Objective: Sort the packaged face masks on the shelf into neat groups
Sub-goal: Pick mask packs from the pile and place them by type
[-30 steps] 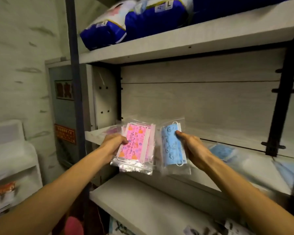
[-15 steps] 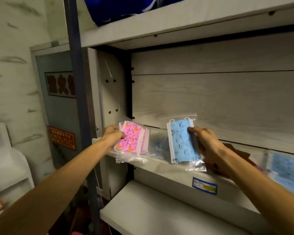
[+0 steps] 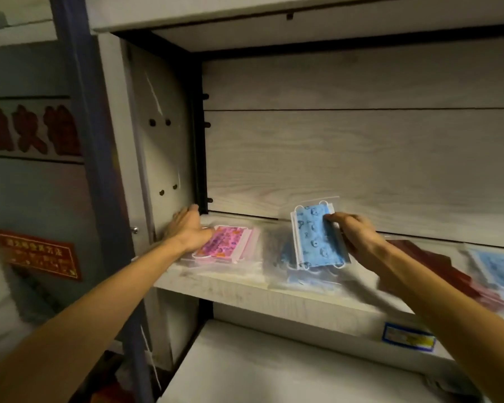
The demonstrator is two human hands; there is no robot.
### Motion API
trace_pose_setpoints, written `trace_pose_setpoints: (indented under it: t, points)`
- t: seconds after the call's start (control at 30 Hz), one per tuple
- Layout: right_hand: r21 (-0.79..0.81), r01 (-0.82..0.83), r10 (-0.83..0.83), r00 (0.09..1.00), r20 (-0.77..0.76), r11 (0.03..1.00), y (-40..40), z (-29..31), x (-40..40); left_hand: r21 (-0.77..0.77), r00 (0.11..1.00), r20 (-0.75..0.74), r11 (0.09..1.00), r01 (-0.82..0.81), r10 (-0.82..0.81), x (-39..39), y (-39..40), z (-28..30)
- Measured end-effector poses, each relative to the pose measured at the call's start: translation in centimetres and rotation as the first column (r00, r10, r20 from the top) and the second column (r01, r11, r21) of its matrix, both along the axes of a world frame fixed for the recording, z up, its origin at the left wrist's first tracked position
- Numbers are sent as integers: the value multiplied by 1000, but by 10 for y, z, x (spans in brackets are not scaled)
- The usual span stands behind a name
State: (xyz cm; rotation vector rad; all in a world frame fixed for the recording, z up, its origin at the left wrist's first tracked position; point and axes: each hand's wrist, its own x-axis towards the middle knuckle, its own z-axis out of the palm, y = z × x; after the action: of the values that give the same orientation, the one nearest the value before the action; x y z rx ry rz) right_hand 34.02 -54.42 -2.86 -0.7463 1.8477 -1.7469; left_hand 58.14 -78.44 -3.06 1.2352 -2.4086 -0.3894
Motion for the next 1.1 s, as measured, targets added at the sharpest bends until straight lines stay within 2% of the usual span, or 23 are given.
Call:
trace_pose_setpoints:
  t: [0.07,0.2,0.37,0.43,0.53,0.7,0.77,0.83,0.9,1.0,1.1]
  points:
    - [-6,30,-30,999,-25,1000,5,2,0,-116,998,-25,992,52,-55,-9,5,8]
    - [-51,78,-78,997,-3,996,42,5,-7,-195,938,-68,927,320,-339,-49,43,24]
    - [-76,196,-199,980,-31,978,106,7,-26,-300,849,29,806,511,-527,-122,128,26]
    - [-60,227,-233,965,-121,972,135,7,-40,-324,820,55,767,554,-569,-147,160,23]
    - [1,298,-280,899,-336,955,187,7,-67,-321,790,55,739,593,-610,-182,201,21]
    - [112,452,-345,797,-495,885,259,7,-119,-330,740,172,669,666,-651,-233,262,17]
    - [253,512,-281,749,-600,821,277,5,-134,-329,714,194,641,694,-673,-249,285,13]
    - [404,578,-163,692,-703,709,287,-3,-142,-312,695,201,627,713,-690,-262,307,8]
    - [404,638,-140,629,-765,655,291,-16,-149,-319,693,209,621,716,-690,-273,325,0]
    - [346,645,-240,643,-727,681,292,-31,-162,-319,711,225,639,700,-666,-286,342,-7]
    - [320,686,-259,599,-758,653,295,-35,-176,-302,734,233,670,678,-638,-293,353,-10]
